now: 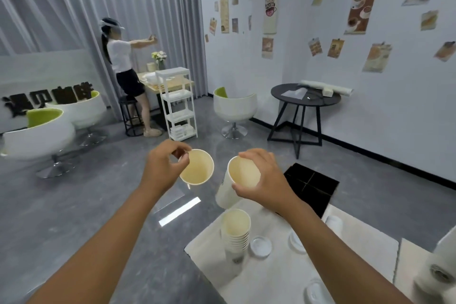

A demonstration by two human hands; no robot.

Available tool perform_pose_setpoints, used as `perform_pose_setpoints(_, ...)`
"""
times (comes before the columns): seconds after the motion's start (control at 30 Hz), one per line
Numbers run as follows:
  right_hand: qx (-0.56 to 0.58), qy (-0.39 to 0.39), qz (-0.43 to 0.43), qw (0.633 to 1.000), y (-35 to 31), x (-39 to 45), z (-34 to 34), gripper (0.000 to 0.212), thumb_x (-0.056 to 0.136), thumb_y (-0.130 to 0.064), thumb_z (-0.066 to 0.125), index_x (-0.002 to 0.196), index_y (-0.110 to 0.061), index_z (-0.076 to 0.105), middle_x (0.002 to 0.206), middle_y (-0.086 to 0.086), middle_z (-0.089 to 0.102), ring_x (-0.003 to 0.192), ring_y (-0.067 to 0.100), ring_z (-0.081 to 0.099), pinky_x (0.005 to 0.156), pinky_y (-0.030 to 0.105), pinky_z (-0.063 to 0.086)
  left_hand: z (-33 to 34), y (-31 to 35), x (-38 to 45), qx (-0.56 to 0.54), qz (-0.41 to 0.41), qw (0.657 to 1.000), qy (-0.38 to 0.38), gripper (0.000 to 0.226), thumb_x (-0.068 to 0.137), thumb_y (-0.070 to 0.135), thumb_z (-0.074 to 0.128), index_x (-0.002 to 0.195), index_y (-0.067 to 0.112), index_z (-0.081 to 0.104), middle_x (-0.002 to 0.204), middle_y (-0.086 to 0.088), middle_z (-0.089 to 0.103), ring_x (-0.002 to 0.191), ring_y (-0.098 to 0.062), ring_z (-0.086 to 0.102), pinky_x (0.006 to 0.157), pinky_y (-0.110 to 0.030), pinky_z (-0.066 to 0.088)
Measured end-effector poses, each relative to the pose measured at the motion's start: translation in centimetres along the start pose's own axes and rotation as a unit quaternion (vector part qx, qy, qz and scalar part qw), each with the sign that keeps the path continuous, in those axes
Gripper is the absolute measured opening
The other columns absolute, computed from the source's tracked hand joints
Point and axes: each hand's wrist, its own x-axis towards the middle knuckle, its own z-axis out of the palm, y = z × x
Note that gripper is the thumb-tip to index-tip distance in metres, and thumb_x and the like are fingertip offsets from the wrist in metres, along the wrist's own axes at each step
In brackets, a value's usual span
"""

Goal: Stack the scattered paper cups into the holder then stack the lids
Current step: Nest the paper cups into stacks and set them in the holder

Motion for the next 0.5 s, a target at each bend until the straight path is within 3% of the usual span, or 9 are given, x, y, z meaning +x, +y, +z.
perform_pose_setpoints(0.17,-0.051,-0.057,0.02,0.997,0.0,0.5,2.0,0.073,0.074,-0.044,0.085,0.138,-0.028,0.055,0.13,-0.017,0.047,0.124,0.011,0.034,0.101,0.023,0.034,-1.1,-0.4,0.7,-0.027,-0.01,0.999,0.029,0.021,0.084,0.0,0.077,0.094,0.018,0.079,0.09,0.01,0.072,0.084,-0.005,0.065,0.078,-0.008,0.046)
perform_pose_setpoints(0.33,-0.063,-0.079,0.053,0.993,1.0,-0.1,2.9,0.076,0.075,-0.049,0.083,0.141,-0.026,0.053,0.131,-0.017,0.046,0.126,0.009,0.032,0.104,0.025,0.034,-0.9,0.2,1.4,-0.055,-0.005,0.998,0.043,0.019,0.085,0.003,0.077,0.094,0.019,0.078,0.092,0.006,0.073,0.084,-0.007,0.066,0.078,-0.013,0.05)
perform_pose_setpoints(0.5,-0.062,-0.117,0.088,0.987,1.9,-0.8,3.7,0.075,0.077,-0.049,0.084,0.142,-0.028,0.051,0.135,-0.016,0.044,0.13,0.009,0.03,0.102,0.023,0.03,-0.6,1.4,2.2,-0.087,-0.007,0.995,0.05,0.019,0.087,0.004,0.077,0.097,0.02,0.078,0.095,0.007,0.072,0.087,-0.004,0.066,0.077,-0.007,0.048)
